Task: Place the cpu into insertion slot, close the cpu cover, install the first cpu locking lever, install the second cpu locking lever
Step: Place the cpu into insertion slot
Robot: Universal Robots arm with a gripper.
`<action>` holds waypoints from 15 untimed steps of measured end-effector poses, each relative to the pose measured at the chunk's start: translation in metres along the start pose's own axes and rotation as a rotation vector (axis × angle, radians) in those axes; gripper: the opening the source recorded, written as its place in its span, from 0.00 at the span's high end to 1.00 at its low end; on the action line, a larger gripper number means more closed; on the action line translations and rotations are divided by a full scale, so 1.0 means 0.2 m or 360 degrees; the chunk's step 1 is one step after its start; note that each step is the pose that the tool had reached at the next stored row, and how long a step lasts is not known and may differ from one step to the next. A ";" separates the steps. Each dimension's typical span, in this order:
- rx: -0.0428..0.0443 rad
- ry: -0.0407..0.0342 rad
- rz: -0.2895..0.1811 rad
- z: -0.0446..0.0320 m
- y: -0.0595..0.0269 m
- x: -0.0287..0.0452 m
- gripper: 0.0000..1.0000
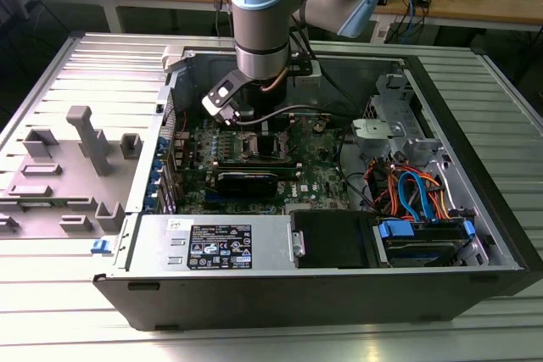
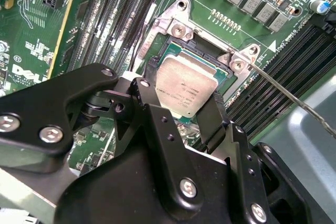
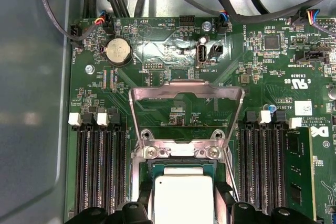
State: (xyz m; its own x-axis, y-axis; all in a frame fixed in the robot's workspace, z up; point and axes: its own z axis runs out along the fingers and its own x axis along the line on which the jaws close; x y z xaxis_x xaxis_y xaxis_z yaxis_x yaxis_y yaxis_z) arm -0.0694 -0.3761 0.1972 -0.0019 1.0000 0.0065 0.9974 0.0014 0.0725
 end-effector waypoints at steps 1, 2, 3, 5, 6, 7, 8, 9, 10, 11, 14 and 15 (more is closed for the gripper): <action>0.0000 -0.0004 0.0000 0.000 0.000 0.001 0.45; 0.0000 -0.0009 0.0000 0.000 0.000 0.001 0.45; 0.0000 -0.0012 0.0000 0.000 0.000 0.000 0.45; 0.0000 -0.0014 0.0006 0.000 0.000 0.000 0.45; 0.0000 -0.0015 0.0008 0.001 0.000 0.000 0.45; 0.0000 -0.0015 0.0008 0.001 -0.001 0.000 0.45; 0.0000 -0.0014 0.0008 0.001 -0.001 0.000 0.45; 0.0000 -0.0014 0.0008 0.002 -0.001 0.001 0.45; 0.0000 -0.0014 0.0008 0.002 -0.001 0.001 0.45; 0.0000 -0.0014 0.0008 0.002 -0.001 0.001 0.45; 0.0000 -0.0014 0.0008 0.002 0.000 0.001 0.45; 0.0000 -0.0013 0.0008 0.002 0.000 0.001 0.45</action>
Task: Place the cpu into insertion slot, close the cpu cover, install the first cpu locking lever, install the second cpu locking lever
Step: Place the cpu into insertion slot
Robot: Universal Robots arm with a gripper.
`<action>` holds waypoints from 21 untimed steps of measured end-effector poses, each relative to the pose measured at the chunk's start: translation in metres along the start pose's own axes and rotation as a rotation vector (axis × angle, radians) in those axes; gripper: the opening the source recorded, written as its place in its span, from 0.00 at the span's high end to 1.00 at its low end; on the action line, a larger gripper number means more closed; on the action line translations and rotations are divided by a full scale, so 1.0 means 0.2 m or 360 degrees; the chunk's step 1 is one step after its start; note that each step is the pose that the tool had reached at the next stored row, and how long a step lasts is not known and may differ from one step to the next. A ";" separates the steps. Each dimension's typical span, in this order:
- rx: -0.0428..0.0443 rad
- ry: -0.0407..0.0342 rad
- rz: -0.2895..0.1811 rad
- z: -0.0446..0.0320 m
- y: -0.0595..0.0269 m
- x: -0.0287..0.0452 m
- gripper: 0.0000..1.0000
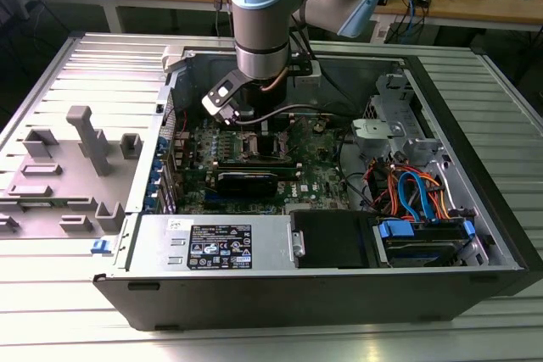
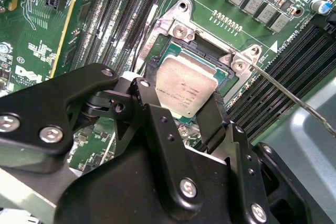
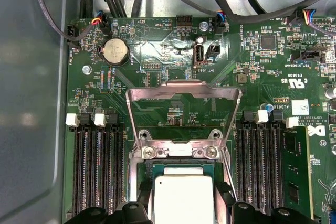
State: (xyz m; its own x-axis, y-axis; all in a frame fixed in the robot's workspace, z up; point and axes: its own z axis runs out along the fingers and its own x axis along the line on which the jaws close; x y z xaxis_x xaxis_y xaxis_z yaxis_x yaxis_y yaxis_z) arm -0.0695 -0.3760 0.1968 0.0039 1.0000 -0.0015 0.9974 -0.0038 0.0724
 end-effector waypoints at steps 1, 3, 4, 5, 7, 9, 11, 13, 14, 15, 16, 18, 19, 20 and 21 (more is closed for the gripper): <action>0.0000 0.0001 0.0000 0.000 0.000 0.000 0.45; 0.0000 0.0001 0.0000 0.000 0.000 0.000 0.45; 0.0000 0.0001 0.0000 0.000 0.000 0.000 0.45; 0.0000 0.0001 0.0000 0.000 0.000 0.000 0.45; -0.0001 0.0002 0.0000 0.001 0.000 0.000 0.44; 0.0000 0.0001 0.0000 0.001 0.000 0.000 0.38; 0.0000 0.0001 0.0000 0.000 0.000 0.000 0.38; 0.0000 0.0001 0.0000 0.000 0.000 0.005 0.38; 0.0000 0.0001 0.0000 0.001 0.000 0.009 0.38; 0.0000 0.0002 0.0000 0.001 0.001 0.010 0.38; 0.0000 0.0001 0.0000 0.001 0.001 0.010 0.38; 0.0000 0.0001 0.0000 0.001 0.000 0.011 0.38; 0.0000 0.0001 0.0000 0.002 0.001 0.012 0.38; 0.0000 0.0001 0.0000 0.002 0.001 0.012 0.38; 0.0000 0.0001 0.0000 0.003 0.001 0.013 0.38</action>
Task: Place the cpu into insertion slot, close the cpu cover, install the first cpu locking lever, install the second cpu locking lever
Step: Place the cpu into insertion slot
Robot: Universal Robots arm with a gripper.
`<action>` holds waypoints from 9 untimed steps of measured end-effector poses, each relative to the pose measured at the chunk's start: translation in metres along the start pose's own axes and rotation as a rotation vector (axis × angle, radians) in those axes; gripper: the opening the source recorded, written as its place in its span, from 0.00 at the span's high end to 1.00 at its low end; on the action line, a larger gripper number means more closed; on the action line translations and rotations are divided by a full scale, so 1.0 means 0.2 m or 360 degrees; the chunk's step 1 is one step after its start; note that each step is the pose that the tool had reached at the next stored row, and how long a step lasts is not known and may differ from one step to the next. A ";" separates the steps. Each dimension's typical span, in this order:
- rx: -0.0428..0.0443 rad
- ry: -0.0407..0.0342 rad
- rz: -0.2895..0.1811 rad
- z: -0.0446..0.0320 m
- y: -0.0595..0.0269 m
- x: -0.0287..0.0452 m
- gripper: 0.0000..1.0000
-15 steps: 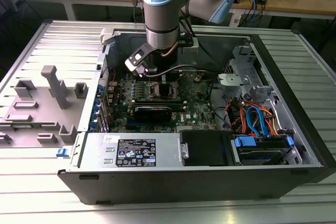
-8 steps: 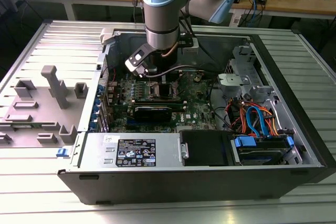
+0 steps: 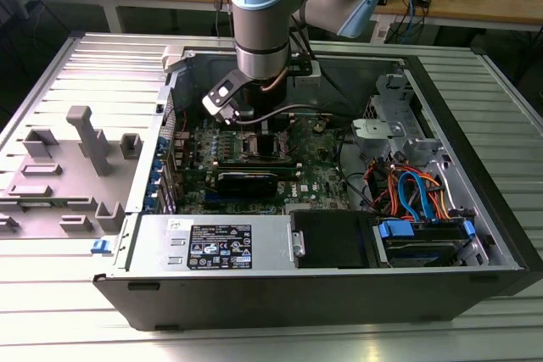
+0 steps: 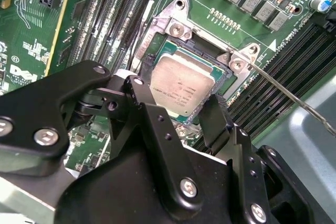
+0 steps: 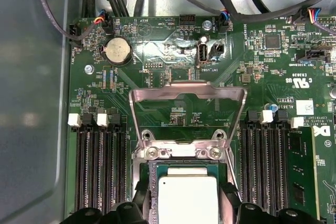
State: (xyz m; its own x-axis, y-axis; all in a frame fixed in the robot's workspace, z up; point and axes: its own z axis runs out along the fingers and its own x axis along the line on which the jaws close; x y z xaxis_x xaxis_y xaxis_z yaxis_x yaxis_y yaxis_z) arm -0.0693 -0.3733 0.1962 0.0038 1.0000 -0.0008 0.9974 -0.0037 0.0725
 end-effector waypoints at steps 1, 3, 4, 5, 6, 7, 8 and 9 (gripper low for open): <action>0.0000 -0.0001 0.0000 0.000 0.000 0.005 0.38; 0.0000 0.0000 0.0000 0.001 0.000 0.008 0.38; 0.0000 0.0000 0.0000 0.001 0.000 0.009 0.38; 0.0000 0.0000 0.0000 0.001 0.000 0.009 0.38; 0.0000 0.0000 0.0000 0.001 0.000 0.009 0.38; 0.0000 0.0000 0.0000 0.001 0.000 0.009 0.38; 0.0000 0.0000 0.0000 0.001 0.000 0.009 0.38; 0.0000 0.0000 0.0000 0.002 0.000 0.009 0.38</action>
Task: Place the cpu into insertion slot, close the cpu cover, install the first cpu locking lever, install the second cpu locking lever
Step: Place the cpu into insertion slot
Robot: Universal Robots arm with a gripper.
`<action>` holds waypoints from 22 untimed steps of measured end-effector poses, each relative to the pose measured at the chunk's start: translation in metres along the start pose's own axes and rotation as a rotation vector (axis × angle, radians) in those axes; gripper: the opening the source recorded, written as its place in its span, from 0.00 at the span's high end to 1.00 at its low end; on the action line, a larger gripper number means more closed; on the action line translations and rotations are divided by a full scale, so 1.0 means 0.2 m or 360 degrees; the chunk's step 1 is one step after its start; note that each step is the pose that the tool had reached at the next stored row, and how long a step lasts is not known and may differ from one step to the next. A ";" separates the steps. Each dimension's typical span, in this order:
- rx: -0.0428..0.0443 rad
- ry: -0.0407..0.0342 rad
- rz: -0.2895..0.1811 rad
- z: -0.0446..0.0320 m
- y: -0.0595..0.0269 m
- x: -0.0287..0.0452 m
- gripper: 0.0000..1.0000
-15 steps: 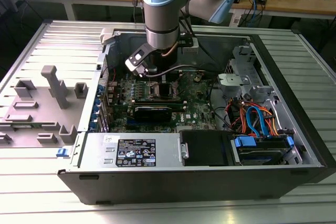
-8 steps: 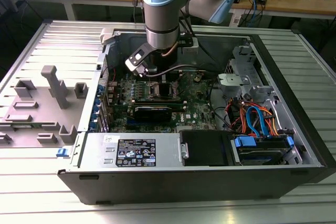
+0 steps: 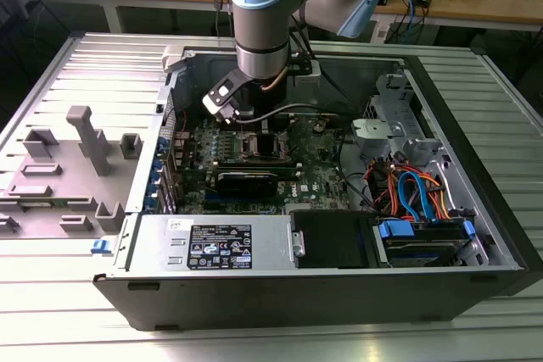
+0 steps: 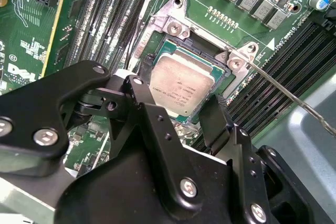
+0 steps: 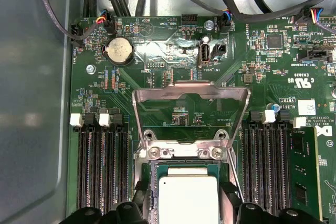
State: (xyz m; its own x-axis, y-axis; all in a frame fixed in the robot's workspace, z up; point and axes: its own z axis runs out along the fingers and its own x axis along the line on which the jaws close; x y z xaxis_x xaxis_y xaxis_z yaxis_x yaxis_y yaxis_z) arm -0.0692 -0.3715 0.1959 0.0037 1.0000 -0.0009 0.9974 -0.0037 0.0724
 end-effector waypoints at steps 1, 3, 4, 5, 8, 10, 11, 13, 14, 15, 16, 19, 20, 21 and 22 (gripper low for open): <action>0.0000 0.0000 0.0000 0.000 0.000 0.000 0.38; -0.0001 0.0001 0.0000 0.002 0.000 0.001 0.37; -0.0001 0.0001 0.0000 0.002 0.000 0.001 0.37; 0.0000 0.0000 0.0000 0.001 0.000 0.000 0.31; 0.0000 0.0000 0.0000 0.000 0.000 0.000 0.31; 0.0000 -0.0008 0.0000 -0.004 0.000 0.000 0.31; 0.0000 -0.0010 -0.0001 -0.006 0.000 0.000 0.31; 0.0000 -0.0010 -0.0001 -0.012 0.001 0.000 0.31; 0.0000 -0.0010 -0.0001 -0.017 0.001 0.000 0.31; 0.0000 -0.0011 -0.0001 -0.021 0.002 0.000 0.31; 0.0000 -0.0011 -0.0001 -0.029 0.002 0.000 0.31; 0.0000 -0.0011 -0.0001 -0.031 0.002 0.000 0.31; 0.0000 -0.0011 -0.0001 -0.031 0.002 0.000 0.31; 0.0000 -0.0011 -0.0001 -0.031 0.002 0.001 0.31; 0.0000 -0.0010 -0.0001 -0.029 0.002 0.002 0.31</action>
State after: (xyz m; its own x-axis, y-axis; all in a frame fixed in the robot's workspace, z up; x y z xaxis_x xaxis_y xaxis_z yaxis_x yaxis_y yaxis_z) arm -0.0692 -0.3711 0.2017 0.0037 1.0000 -0.0070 0.9974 -0.0032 0.0725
